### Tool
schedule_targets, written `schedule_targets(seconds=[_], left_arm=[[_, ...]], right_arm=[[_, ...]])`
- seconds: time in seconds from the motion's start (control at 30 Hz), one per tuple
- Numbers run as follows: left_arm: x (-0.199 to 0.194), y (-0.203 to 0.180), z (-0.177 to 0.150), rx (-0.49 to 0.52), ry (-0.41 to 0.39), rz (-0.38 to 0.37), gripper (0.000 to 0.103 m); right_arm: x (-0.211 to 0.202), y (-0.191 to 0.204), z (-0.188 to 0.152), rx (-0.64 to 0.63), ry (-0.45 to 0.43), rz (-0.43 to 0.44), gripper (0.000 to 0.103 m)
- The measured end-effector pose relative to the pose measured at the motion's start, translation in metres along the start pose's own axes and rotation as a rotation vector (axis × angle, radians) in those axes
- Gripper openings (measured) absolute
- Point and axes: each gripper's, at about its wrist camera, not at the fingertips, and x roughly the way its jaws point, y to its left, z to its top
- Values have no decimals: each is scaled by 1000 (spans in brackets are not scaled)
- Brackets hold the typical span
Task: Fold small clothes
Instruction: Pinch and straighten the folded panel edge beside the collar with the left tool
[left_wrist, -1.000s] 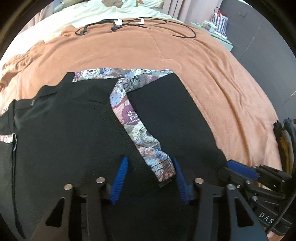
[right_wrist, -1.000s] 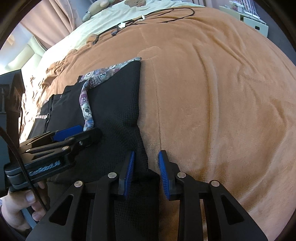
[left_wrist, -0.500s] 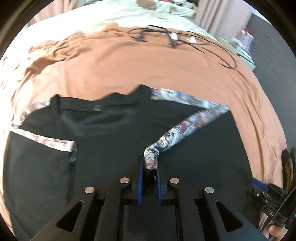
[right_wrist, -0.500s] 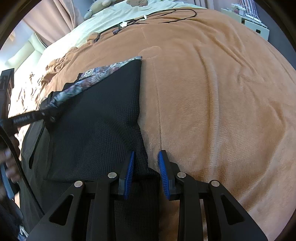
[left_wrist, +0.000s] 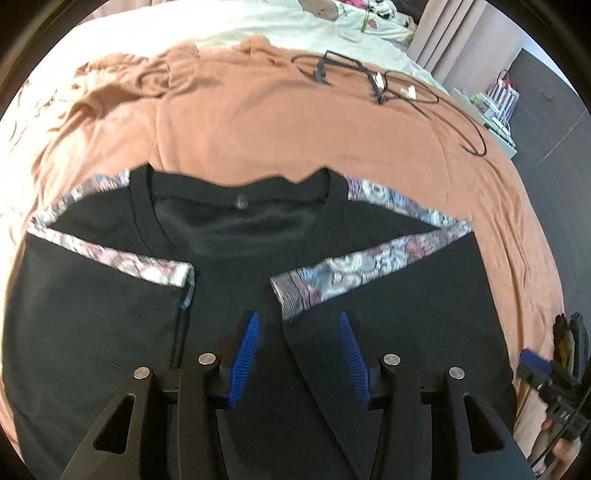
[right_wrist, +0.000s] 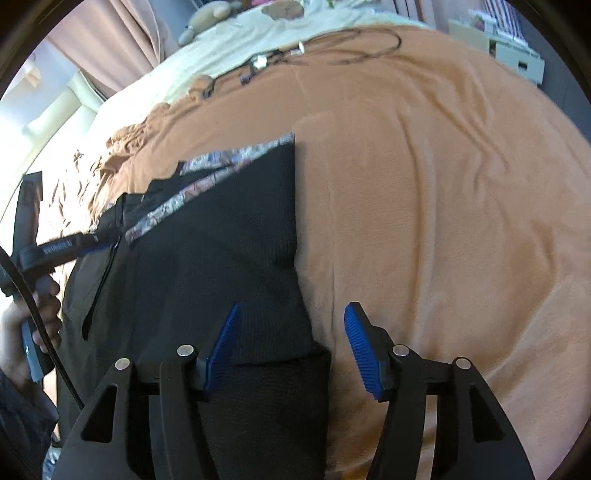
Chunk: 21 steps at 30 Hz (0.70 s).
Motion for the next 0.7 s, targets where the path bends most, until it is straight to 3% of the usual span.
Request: schedule_targets(seconds=[0.2,0.33,0.4,0.47,0.57,0.7], left_arm=[[19,-5,-5,32,7,50,48],[26,-2,-3,22,-8,38,48],[28,-3,-1,42,-25,56,36],[30,-2,2,49,-24,53,18],[28,-3,3,72,-34,57,9],[26,-1,7,87,-49,81,7]], right_arm=[[11,-8,-6,4,30,-53,56],[20,-8,-3,-1,48,-57,56],[23,-7,1,-7,48,-56,56],[22,-6,5,-15,43,-53,56],[16,-5,10,-13,0,-28,56],[14,-1,12,-6,-19,-7,56]])
